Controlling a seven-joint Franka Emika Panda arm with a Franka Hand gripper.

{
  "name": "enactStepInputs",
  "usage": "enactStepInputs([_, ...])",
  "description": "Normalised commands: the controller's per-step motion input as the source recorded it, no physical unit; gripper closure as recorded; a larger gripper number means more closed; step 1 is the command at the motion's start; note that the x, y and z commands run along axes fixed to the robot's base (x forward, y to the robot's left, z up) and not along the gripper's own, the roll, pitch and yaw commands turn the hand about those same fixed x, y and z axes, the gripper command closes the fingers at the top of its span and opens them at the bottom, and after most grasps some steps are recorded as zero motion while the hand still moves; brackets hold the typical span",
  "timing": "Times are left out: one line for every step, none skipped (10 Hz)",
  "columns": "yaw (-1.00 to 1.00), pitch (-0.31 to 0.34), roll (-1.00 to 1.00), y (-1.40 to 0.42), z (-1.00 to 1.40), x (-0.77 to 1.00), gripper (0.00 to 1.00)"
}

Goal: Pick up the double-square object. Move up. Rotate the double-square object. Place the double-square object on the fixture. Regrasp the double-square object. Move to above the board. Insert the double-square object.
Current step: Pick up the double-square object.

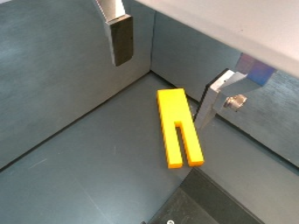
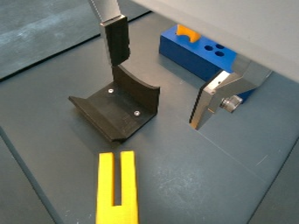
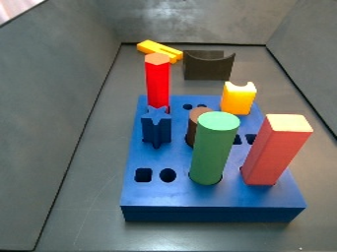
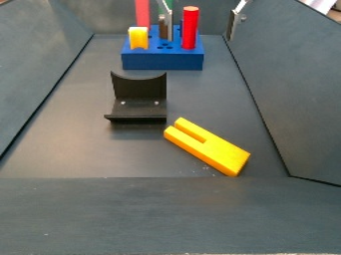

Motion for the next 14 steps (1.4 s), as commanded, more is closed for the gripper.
enactStepInputs([-0.01,0.0,0.0,0.0,0.0,0.0,0.0])
enactStepInputs([-0.67,-0.029,0.0,0.0,0.0,0.0,0.0])
enactStepInputs([-1.0,-0.037,0.0,0.0,-0.09,0.0,0.0])
enactStepInputs([-1.0,-0.02,0.01,0.0,-0.12,0.0,0.0])
enactStepInputs([-0.96,0.0,0.0,0.05,-0.2,0.01,0.0])
enactStepInputs([0.0,0.0,0.0,0.0,0.0,0.06,0.0])
enactStepInputs([0.0,0.0,0.0,0.0,0.0,0.02,0.0])
enactStepInputs([0.16,0.0,0.0,0.15,-0.02,0.01,0.0])
enactStepInputs([0.66,-0.021,0.02,0.26,-0.46,0.31,0.0])
enactStepInputs([0.84,-0.02,0.01,0.17,-0.46,0.14,0.0])
enactStepInputs([0.84,-0.003,0.04,0.15,-0.43,0.15,0.0])
enactStepInputs([1.0,-0.033,0.0,0.05,-0.52,-0.01,0.0])
enactStepInputs([1.0,-0.056,0.0,0.05,-0.57,-0.05,0.0])
enactStepInputs([1.0,-0.051,0.0,0.05,-0.56,-0.04,0.0])
